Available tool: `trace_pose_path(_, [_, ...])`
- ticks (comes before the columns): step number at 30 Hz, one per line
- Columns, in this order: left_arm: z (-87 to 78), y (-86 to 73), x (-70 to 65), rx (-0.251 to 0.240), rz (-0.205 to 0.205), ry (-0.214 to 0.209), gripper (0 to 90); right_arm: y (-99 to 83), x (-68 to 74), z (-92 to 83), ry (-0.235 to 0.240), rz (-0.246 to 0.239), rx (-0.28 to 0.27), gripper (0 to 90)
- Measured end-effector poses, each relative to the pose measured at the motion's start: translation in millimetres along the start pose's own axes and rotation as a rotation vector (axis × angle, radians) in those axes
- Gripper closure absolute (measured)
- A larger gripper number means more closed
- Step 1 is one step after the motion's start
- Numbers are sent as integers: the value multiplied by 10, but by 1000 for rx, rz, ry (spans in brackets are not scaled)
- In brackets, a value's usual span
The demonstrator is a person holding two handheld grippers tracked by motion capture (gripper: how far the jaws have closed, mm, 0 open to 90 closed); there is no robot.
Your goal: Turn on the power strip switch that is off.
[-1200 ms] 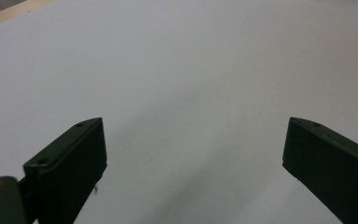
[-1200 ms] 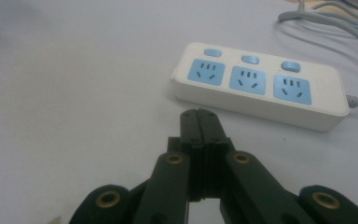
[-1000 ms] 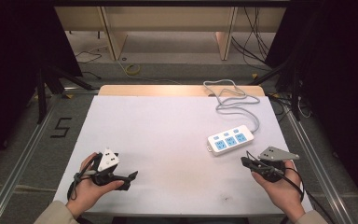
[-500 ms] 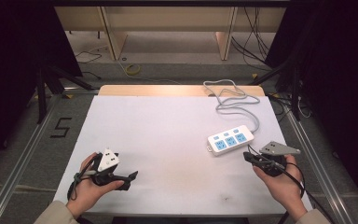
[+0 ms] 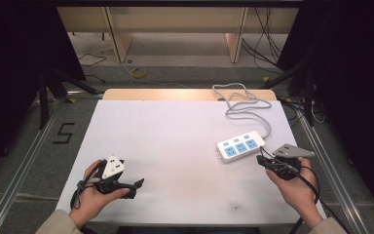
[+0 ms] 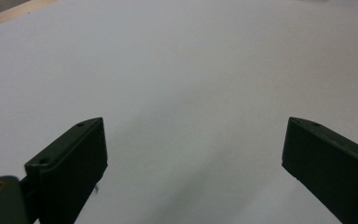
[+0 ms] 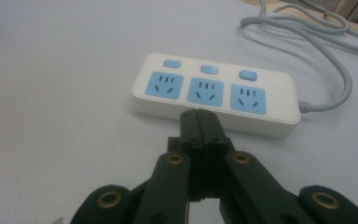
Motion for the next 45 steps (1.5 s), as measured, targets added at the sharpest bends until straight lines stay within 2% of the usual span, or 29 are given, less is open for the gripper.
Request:
trace_pose_path(14, [-1,3,-4,-1,6,2,64,79,-119,77,-27,14,15,900])
trace_pose_path(45, [-2,5,-7,-2,8,3,64,228,-279,245,-49,28,48,900])
Point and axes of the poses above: each handheld gripper's, and its own axes: z roughly forward along the jaws, y roughly out of its top, x roughly to its left, the point moved 5 cm from there along z, roughly forward along the jaws, and after that the axes turned 9 degrees about -x, right-handed, at the moved point
